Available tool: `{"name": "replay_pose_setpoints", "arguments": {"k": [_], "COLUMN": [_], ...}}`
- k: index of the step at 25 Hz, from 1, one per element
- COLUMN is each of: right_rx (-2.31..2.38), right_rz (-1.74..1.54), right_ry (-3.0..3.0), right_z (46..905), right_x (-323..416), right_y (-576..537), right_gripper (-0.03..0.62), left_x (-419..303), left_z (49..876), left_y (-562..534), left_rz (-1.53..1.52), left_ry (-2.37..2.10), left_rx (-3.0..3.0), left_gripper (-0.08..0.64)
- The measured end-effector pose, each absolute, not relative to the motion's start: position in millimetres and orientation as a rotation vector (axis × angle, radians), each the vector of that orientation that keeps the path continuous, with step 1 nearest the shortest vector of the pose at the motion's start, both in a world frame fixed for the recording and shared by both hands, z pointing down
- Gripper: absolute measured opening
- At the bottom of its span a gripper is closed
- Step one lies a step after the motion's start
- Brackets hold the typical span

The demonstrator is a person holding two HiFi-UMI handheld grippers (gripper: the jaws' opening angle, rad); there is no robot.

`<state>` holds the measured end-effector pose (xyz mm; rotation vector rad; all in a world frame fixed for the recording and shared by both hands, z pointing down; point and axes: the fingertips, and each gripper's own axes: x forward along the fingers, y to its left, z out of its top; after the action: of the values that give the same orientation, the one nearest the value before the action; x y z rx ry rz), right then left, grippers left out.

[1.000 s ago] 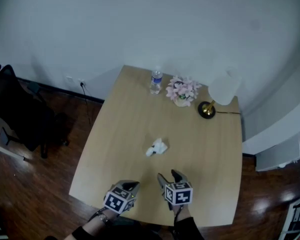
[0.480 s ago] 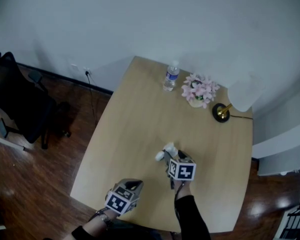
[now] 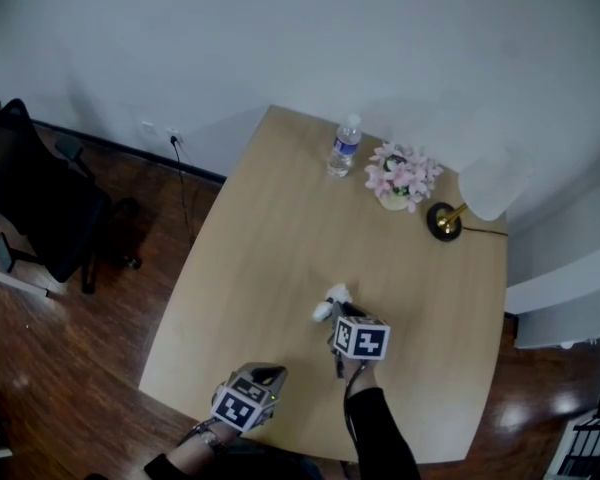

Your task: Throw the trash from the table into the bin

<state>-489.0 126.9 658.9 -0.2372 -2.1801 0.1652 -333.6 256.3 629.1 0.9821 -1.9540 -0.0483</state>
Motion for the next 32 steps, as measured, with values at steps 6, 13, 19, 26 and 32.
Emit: {"name": "replay_pose_setpoints", "arguments": {"k": [6, 13, 19, 26, 32], "right_rx": [-0.267, -0.276, -0.191, -0.016, 0.158], "right_rz": [0.202, 0.265, 0.35, 0.476, 0.606], "right_ry": [-2.21, -2.311, -2.345, -2.338, -2.354], "right_z": [643, 593, 568, 569, 580], "right_x": [-464, -409, -316, -207, -140], "right_y": [127, 109, 83, 47, 24], "right_gripper": [0.017, 0.015, 0.015, 0.015, 0.015], "left_x": [-326, -309, -274, -221, -170], "left_z": [621, 607, 592, 585, 587], "left_y": [250, 227, 192, 137, 98], "left_rz": [-0.015, 0.057, 0.138, 0.264, 0.386], "left_ry": [-1.961, -1.959, -1.899, -1.769, -1.648], "left_rx": [1.014, 1.094, 1.234, 1.423, 1.578], "left_gripper": [0.006, 0.005, 0.005, 0.006, 0.005]}}
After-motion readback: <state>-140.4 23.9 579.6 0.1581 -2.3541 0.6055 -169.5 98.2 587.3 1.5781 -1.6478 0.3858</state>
